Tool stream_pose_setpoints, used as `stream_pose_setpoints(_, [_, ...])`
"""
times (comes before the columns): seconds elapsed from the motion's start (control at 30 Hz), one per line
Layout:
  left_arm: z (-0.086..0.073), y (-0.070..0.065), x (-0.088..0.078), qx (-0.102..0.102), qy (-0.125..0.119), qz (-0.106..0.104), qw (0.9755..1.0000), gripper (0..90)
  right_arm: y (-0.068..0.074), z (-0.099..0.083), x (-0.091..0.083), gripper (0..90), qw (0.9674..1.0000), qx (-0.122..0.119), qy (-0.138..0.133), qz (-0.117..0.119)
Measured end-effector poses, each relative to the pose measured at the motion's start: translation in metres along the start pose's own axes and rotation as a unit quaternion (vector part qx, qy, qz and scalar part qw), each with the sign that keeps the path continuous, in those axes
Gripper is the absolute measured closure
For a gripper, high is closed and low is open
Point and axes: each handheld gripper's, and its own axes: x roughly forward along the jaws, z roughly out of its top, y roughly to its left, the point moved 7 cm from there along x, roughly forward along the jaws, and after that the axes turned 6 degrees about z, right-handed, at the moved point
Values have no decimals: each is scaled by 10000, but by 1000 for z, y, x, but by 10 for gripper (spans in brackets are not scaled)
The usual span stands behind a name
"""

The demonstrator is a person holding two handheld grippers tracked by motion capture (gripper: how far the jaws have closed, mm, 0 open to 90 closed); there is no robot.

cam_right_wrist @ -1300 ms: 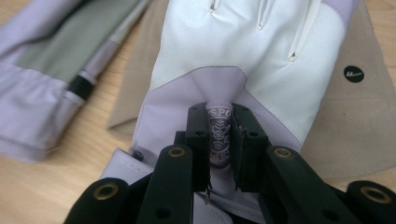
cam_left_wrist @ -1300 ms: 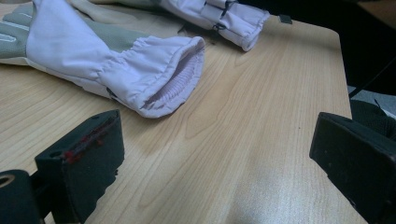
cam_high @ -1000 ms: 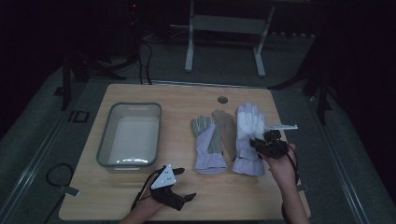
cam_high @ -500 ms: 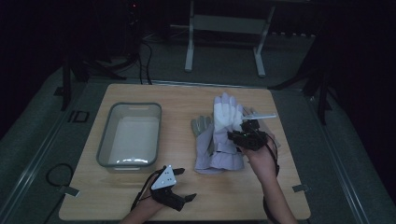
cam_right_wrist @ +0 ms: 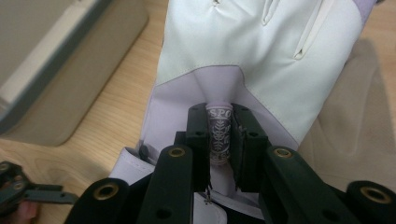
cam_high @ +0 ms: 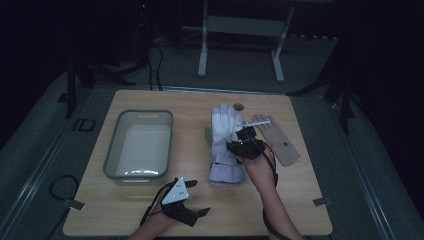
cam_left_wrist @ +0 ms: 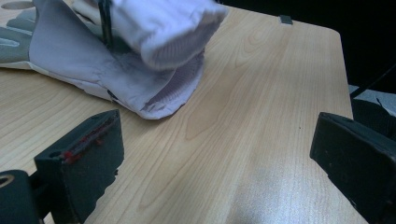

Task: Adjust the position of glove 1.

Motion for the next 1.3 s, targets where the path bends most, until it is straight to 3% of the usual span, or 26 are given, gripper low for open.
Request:
stream_pose_setpoints(0.1, [0,0,0,8,7,7,10000,30,-9,-4,14,789,9997,47,196,-99])
stream_pose_setpoints(0.23, [0,0,0,-9,18,0,10000,30,-12,-9,27,787,9993,174,314,-65])
stream_pose_setpoints(0.43, [0,0,0,9,10,8,10000,30,-13,-12,43,782,9987,153,455,-160])
stream_pose_setpoints(0.63, [0,0,0,10,5,3,10000,30,-17,-18,58,764,9982,15,605,-33])
stream_pose_setpoints(1.03, [0,3,0,-136,-13,-34,9999,31,-20,-20,60,710,9981,-159,591,-49])
stream_pose_setpoints(1.17, [0,2,0,-80,4,-12,10000,31,-20,-17,55,605,9989,-229,402,-1])
stream_pose_setpoints(1.27, [0,2,0,-93,-2,-14,10000,31,-21,-16,51,448,9990,-408,191,15])
stream_pose_setpoints(1.3, [0,2,0,-83,8,-3,10000,31,-20,-16,48,356,9990,-434,68,85])
